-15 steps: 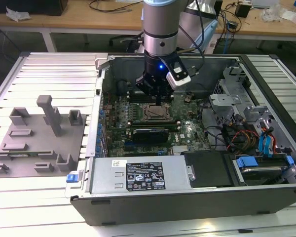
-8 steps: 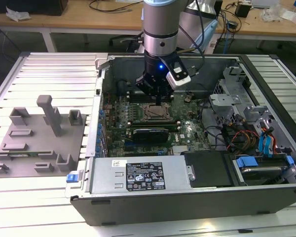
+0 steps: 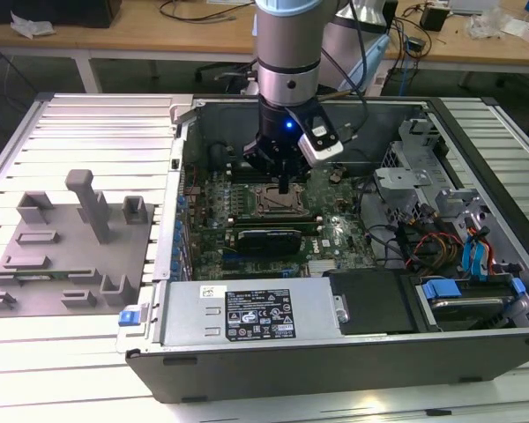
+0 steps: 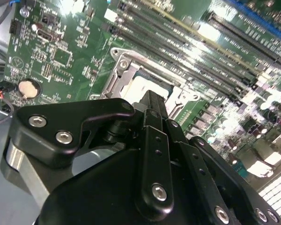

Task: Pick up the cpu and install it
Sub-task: 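Install the second cpu locking lever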

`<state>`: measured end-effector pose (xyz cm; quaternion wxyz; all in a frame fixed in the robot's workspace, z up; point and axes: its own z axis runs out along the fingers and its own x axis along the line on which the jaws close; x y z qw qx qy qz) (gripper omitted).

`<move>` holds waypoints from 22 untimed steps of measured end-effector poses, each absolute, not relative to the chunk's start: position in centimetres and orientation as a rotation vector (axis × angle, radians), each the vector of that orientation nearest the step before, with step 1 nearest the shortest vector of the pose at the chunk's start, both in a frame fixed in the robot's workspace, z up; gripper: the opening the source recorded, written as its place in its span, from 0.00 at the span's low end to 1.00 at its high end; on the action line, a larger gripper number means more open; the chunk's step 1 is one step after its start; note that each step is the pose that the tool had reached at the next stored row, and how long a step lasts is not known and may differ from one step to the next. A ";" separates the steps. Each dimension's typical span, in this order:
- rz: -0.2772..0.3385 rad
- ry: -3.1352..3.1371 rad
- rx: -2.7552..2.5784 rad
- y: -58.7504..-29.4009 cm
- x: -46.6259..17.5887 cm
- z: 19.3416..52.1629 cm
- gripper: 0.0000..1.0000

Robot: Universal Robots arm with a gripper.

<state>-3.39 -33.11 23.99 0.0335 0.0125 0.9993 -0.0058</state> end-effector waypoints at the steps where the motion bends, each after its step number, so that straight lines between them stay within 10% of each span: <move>1: -0.018 3.074 0.039 -33.3 -3.4 24.0 0.11; 22: -0.022 3.079 -0.076 -36.0 -4.0 23.2 0.11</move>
